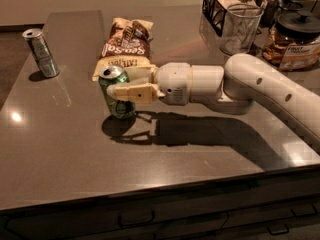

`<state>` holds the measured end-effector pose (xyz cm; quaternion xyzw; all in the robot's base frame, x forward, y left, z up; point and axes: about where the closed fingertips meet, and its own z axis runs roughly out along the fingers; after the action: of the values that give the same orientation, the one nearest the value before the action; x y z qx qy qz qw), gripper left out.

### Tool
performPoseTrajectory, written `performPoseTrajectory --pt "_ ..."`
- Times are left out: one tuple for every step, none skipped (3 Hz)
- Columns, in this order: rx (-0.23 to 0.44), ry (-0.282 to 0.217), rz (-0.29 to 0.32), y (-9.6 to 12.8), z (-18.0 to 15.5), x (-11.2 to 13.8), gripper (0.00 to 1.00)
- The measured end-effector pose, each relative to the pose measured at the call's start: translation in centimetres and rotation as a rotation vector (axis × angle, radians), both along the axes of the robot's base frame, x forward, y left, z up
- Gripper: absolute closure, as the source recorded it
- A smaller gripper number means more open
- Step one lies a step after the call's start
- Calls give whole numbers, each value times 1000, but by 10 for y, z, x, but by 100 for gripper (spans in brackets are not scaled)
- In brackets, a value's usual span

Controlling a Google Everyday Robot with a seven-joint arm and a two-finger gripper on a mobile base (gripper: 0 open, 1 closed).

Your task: Place green can upright

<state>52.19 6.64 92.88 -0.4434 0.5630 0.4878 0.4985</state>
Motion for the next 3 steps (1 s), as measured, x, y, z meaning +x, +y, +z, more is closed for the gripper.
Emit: performPoseTrajectory --pt "46 -7 -16 -3 -4 0 80" --pt "76 -17 -42 -11 -6 0 57" --pt "75 -18 -37 -8 -5 -1 34"
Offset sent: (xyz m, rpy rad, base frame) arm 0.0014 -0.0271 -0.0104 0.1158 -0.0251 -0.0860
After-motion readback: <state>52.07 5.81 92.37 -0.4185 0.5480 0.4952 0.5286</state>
